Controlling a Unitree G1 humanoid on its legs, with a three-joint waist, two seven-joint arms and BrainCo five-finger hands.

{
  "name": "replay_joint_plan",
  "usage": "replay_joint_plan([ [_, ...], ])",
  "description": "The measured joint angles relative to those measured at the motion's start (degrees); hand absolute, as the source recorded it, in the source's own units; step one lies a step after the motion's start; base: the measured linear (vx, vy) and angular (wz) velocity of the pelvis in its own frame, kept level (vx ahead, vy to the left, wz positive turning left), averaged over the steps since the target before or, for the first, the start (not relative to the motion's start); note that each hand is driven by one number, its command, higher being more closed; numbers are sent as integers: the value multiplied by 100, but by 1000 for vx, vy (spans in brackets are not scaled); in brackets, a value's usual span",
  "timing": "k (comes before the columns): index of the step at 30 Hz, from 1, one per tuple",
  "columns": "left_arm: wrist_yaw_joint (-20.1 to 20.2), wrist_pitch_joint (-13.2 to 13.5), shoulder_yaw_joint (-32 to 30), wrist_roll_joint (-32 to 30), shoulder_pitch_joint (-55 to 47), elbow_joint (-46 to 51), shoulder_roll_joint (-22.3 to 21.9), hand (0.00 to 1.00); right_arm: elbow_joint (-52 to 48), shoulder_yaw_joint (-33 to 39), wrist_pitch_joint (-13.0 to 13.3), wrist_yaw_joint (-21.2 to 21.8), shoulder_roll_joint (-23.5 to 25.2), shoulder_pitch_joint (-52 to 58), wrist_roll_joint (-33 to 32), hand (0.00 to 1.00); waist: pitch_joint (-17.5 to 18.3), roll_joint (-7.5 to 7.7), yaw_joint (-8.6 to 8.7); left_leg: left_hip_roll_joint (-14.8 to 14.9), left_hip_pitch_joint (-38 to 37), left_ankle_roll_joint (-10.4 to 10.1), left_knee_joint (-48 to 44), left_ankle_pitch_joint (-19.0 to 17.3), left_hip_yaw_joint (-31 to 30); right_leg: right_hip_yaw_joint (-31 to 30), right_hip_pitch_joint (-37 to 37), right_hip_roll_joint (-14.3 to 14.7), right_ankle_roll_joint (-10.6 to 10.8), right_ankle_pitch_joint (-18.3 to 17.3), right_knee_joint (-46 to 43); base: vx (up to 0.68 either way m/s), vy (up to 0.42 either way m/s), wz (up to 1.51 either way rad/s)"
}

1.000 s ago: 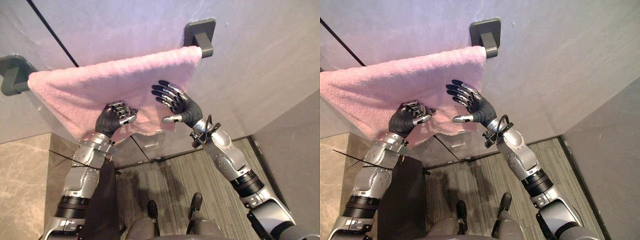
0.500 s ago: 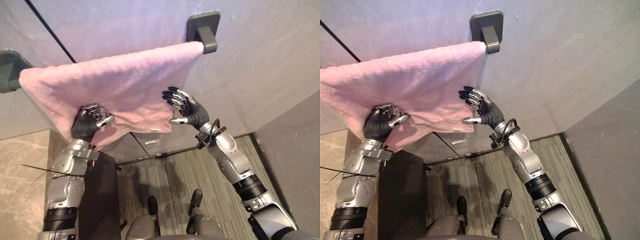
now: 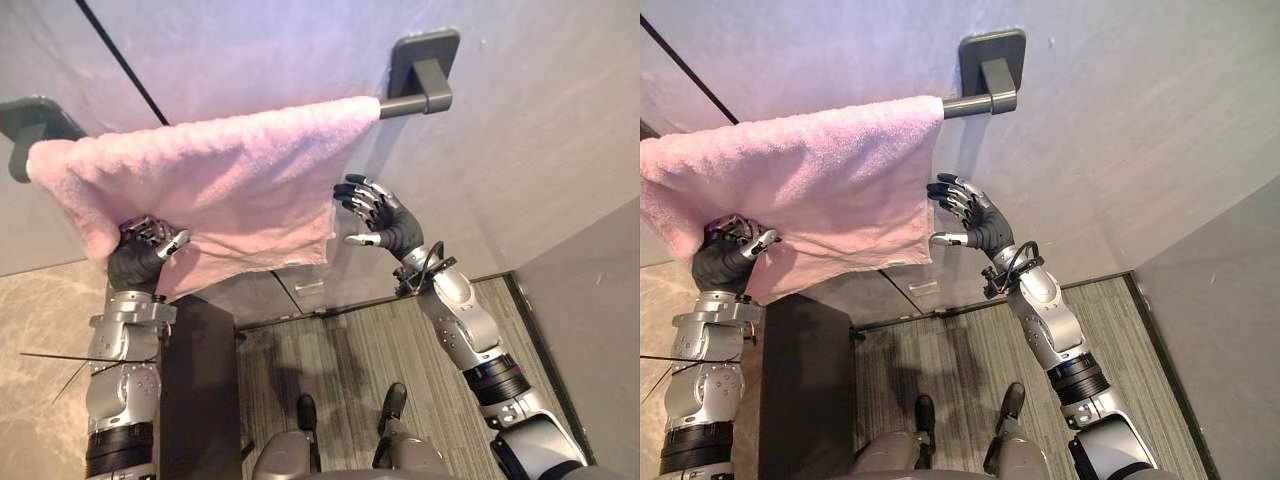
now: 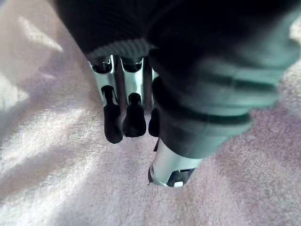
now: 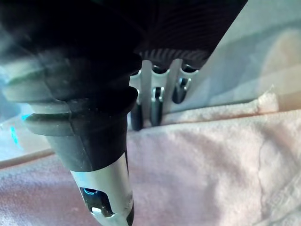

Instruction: Organize washtable

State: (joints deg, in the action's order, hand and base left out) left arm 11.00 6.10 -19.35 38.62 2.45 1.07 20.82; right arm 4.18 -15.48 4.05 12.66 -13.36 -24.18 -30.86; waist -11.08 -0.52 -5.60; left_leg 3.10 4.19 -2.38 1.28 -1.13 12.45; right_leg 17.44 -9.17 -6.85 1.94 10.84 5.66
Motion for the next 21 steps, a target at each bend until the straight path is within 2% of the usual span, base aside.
replay_joint_plan([
  [15, -75, 1, -140, -62, -244, -86, -54, 0, -13, 111, -5, -2, 81, 233, 132, 0, 3, 6, -8, -3, -147, 1, 29, 3, -122, 138, 207, -14, 2, -2, 1, 4, 9, 4],
  [17, 23, -1, -159, -98, -393, -86, -54, 0, -175, 599, -12, -18, 78, 549, 261, 0, 3, 5, -17, 2, -218, 2, 28, 3, -123, 139, 284, -11, 3, -3, 1, 13, 15, 1],
  [19, 69, -16, -290, -99, -626, -86, -57, 0, -336, 1711, -5, -188, 78, 1149, 457, 0, 10, 16, -2, -2, -313, 7, 33, -1, -124, 138, 373, -14, 4, -4, 2, 23, 37, 0],
  [21, 149, -23, -536, -97, -715, -86, -66, 0, -337, 2490, -4, -416, 91, 1479, 532, 0, 15, 24, 0, -8, -323, 8, 35, -1, -123, 138, 379, -18, 4, -4, 2, 7, 16, 0],
])
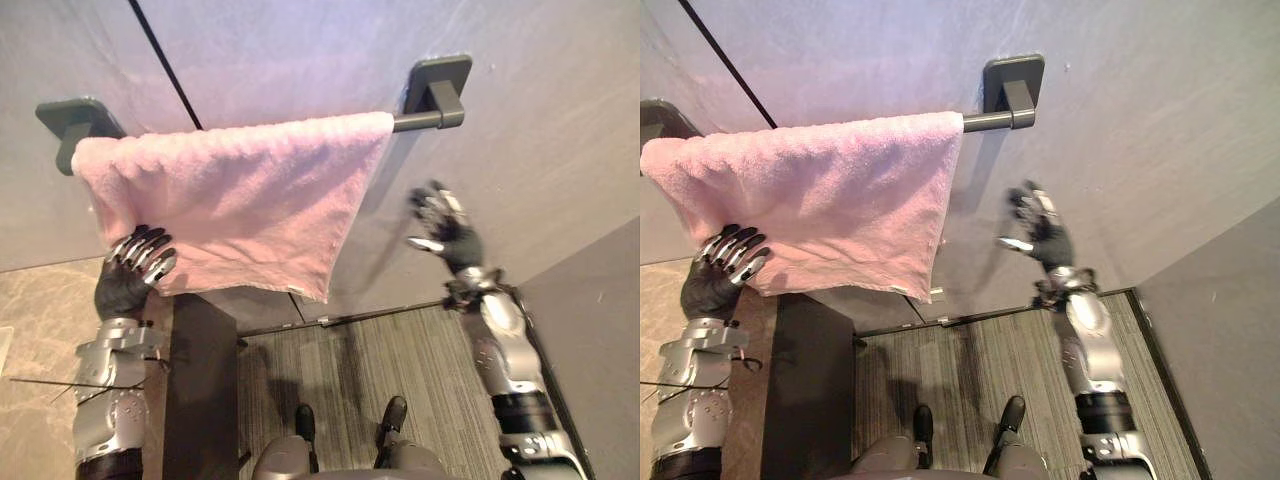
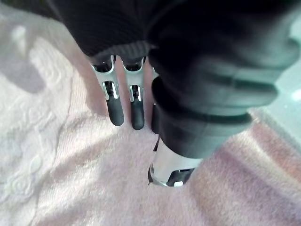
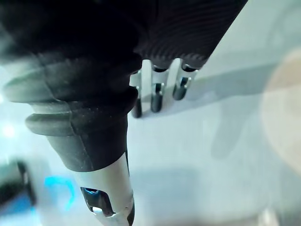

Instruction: Organize washtable

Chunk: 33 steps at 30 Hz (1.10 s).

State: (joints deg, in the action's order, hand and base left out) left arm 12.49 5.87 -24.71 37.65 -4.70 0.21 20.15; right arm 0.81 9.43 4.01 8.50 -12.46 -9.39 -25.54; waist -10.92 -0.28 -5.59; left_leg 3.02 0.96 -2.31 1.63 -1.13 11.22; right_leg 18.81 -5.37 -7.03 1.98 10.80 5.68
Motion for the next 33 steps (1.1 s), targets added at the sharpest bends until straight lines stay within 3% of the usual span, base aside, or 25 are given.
replay_joint_plan([
  [5, 3, -19, -620, 4, -172, 0, -355, 0, 1, 1812, -20, -578, 53, 675, 621, 0, 33, -16, 49, 2, -190, 0, 31, -1, 2, -4, 166, 4, 38, -56, 3, 2, 6, -2],
  [8, -18, -36, -956, 16, -343, 1, -605, 0, -5, 2707, -73, -1216, 93, 717, 1083, 0, 215, -39, 169, 2, -258, -2, 48, -5, -8, 4, 228, 3, 26, -102, 22, 0, 0, 0],
  [13, -157, -35, -1144, 20, -340, 3, -647, 0, -89, 3078, -228, -1754, 95, 734, 1281, 0, 393, -97, 184, 41, -363, -34, 51, -25, -1, 15, 341, 13, 63, -201, 26, -32, 4, -1],
  [17, -236, -34, -1193, -2, -350, 123, -646, 0, -817, 3053, -250, -1858, 76, 626, 1374, 0, 494, -186, 182, 54, -388, -41, 48, -25, -12, 21, 406, 17, 63, -223, 27, -16, -1, 2],
  [20, -267, -21, -1192, -10, -368, 265, -639, 0, -1313, 2681, -205, -1844, -2, 117, 1431, 0, 582, -170, 184, 57, -403, -53, 34, -16, -12, 40, 419, 17, 59, -203, 26, 0, 0, 0],
  [23, -280, -18, -1167, -10, -354, 264, -584, 0, -1710, 1701, -17, -1711, -244, -490, 1231, 0, 600, -146, 172, 57, -503, -50, 15, -13, -36, 45, 510, 14, 27, -177, 23, 28, 13, 4],
  [26, -278, 31, -1110, -7, -302, 266, -380, 0, -1996, 608, 219, -1219, -331, -986, 839, 0, 627, -102, 141, 60, -531, -45, -4, -10, -47, 59, 559, 12, 28, -176, 23, 9, 12, 6],
  [33, -282, 208, -779, -7, -53, 812, -131, 0, -1850, -1922, 328, 6, -312, -1761, -216, 0, 658, -51, -26, 33, -578, -22, -5, -11, -81, 89, 627, -4, 30, -176, 3, 3, 6, 2],
])
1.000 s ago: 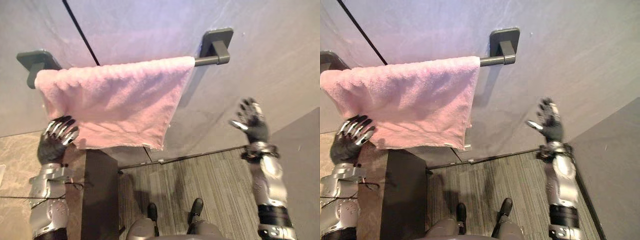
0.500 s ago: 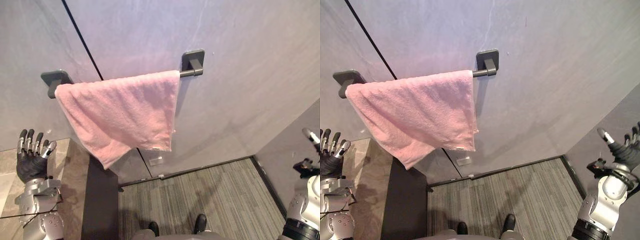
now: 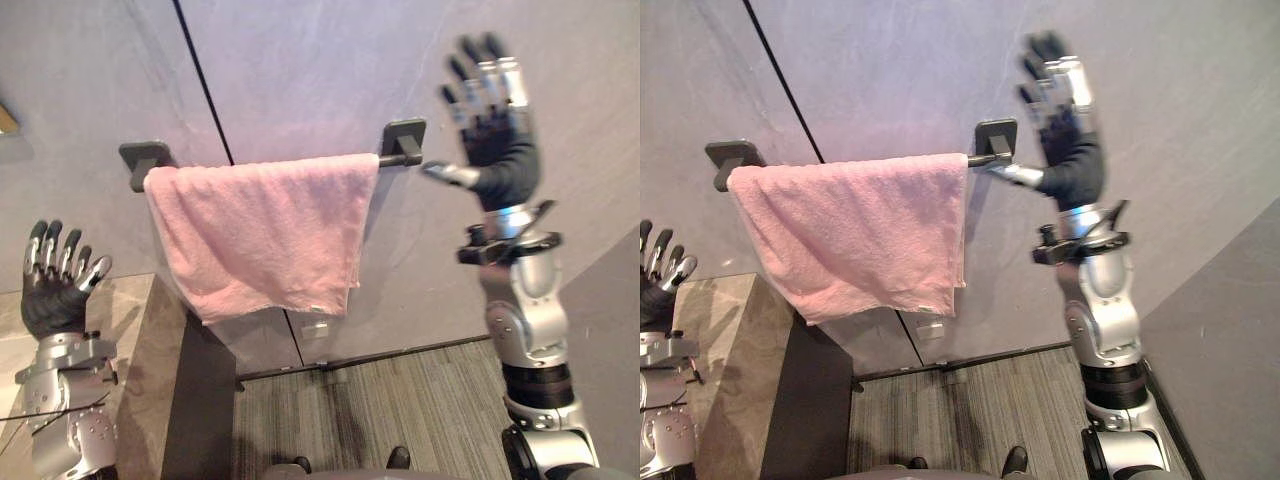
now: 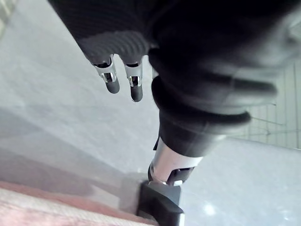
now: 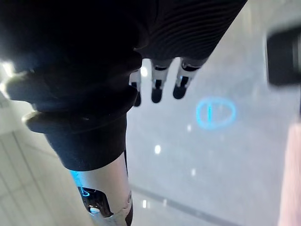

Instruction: Organize washtable

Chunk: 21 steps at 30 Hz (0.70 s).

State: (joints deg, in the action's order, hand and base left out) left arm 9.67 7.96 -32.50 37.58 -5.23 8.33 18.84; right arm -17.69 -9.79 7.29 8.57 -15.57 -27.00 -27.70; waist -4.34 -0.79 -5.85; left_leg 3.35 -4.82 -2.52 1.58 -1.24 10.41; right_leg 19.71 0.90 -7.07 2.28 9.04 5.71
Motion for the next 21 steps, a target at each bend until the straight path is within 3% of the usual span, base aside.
replay_joint_plan([
  [2, -33, 30, 165, -11, 63, 276, 0, 0, 277, -667, -8, 273, 153, -179, -201, 0, 0, 0, -59, -1, -12, 1, 0, 1, -32, 29, 28, -2, 0, 0, 0, -4, 8, 5],
  [7, -114, 247, 501, 2, 124, 782, -17, 0, 770, -1519, -124, 634, 295, -227, -455, 0, 0, 0, -139, -13, -40, 1, 13, 1, -111, 102, 100, -2, 24, -20, 1, -7, 5, 9],
  [14, -101, 271, 784, 11, 121, 1336, -135, 0, 805, -1946, -147, 693, 408, -289, -566, 0, 0, 0, -128, -20, -52, 0, 52, 2, -112, 168, 98, -2, 27, -24, 19, -2, 1, 1],
  [21, -147, 496, 1256, 20, 140, 2008, -306, 0, 974, -2283, -144, 794, 647, -456, -547, 0, 2, 1, -108, -10, -50, -2, 46, 4, -105, 185, 96, 0, 25, -27, 20, 0, 0, 0],
])
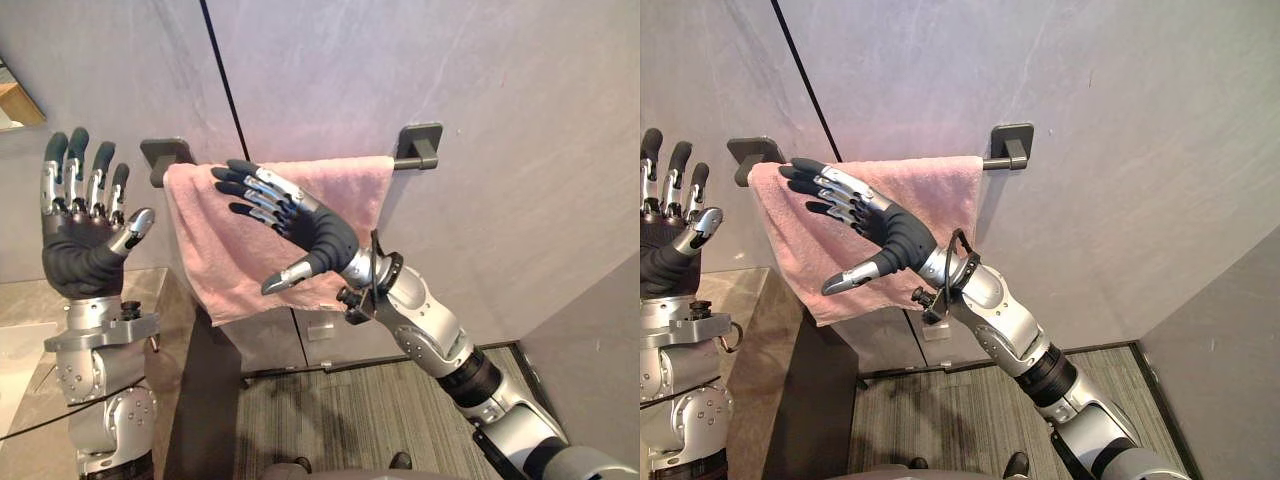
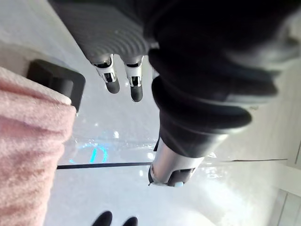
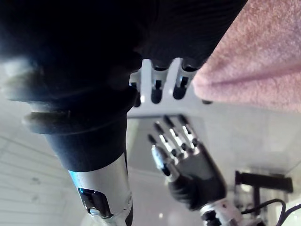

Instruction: Organize washtable

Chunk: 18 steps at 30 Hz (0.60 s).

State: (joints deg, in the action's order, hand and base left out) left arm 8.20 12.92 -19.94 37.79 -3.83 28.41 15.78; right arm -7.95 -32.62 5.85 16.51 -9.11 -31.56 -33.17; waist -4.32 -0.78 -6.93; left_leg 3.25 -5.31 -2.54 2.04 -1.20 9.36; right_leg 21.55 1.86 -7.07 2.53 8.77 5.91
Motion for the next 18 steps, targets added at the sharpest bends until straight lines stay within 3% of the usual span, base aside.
replay_joint_plan([
  [4, 214, -13, 410, 228, -77, 103, 0, 0, 85, -32, 0, 23, -38, 9, 2, 0, 4, 7, 12, -15, 15, 1, -1, 1, -30, 37, 4, -11, 1, 0, 0, -5, 10, 6],
  [7, 658, -213, 985, 447, -464, 96, 1, 0, 94, -73, -5, 156, -165, 295, -25, 0, 27, 44, 78, -24, 67, 3, -2, 2, -135, 113, -2, -28, 16, -13, 1, 0, 10, 11],
  [9, 839, -366, 1136, 518, -706, 76, 1, 0, 94, -101, -21, 271, -311, 550, -64, 0, 35, 57, 145, -26, 101, 1, -3, 7, -195, 194, 10, -68, 21, -27, 0, 9, 16, 19],
  [18, 1085, -525, 1355, 674, -1006, -235, -7, 0, 77, -30, -145, 532, -546, 1231, -238, 0, 50, 81, 164, -39, 225, -10, 21, 29, -342, 340, 5, -84, 47, -66, -1, -9, 6, 9],
])
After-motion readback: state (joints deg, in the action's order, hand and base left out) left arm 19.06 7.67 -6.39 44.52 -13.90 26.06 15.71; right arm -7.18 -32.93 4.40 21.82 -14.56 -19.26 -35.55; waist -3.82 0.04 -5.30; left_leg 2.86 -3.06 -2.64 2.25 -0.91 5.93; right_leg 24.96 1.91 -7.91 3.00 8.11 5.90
